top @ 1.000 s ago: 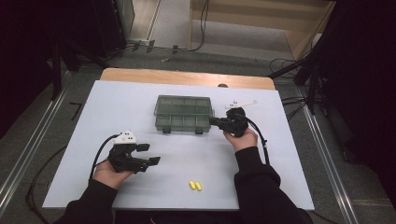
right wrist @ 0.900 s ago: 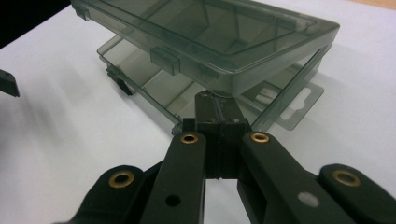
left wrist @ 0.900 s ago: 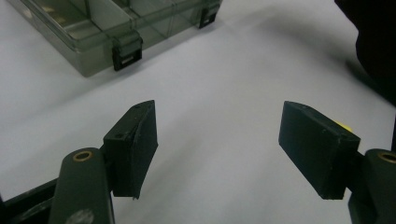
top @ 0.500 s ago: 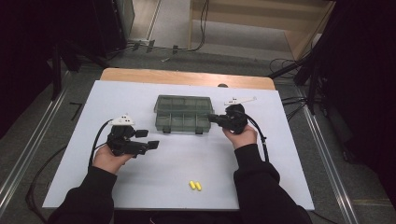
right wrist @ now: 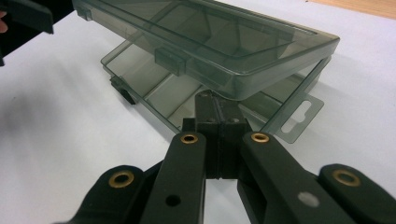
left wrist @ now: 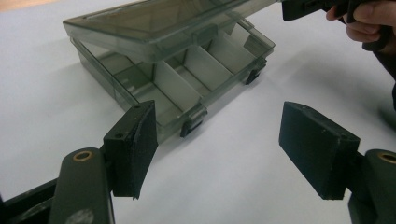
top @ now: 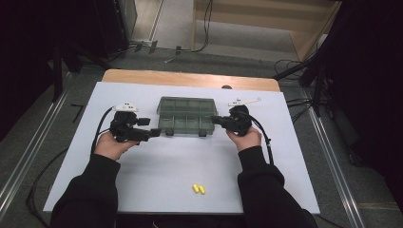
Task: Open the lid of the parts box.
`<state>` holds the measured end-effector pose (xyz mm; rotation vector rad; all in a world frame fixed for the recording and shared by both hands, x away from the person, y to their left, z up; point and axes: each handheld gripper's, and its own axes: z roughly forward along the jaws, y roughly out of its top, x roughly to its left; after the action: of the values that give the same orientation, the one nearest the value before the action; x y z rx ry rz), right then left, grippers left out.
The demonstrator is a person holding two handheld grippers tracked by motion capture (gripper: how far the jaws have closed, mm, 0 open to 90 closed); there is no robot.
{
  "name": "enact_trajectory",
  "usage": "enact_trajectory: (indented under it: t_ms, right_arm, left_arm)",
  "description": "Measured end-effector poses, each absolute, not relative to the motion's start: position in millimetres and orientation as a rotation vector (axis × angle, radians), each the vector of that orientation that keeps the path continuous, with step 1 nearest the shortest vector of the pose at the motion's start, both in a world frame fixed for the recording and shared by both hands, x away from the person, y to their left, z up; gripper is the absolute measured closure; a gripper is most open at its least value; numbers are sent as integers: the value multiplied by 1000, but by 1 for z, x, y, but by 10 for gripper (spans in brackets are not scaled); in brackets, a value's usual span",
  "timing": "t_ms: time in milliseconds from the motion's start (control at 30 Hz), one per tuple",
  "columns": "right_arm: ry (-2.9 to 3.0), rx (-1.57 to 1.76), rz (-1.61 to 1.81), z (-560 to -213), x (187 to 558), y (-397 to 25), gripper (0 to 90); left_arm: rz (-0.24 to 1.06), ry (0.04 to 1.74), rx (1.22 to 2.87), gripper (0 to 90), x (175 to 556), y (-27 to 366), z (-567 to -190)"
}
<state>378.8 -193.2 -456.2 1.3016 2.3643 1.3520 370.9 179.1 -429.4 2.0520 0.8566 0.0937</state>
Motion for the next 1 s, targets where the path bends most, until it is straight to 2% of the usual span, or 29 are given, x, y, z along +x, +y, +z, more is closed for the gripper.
enact_trajectory:
  t_ms: [167, 1000]
  right_arm:
    - [2358, 1307, 1355, -455, 379, -193, 878]
    - [2295, 1330, 1379, -442, 383, -193, 877]
  left_arm:
    - [111, 853, 2085, 278, 384, 176, -433]
    - [135, 906, 2045, 284, 428, 177, -452]
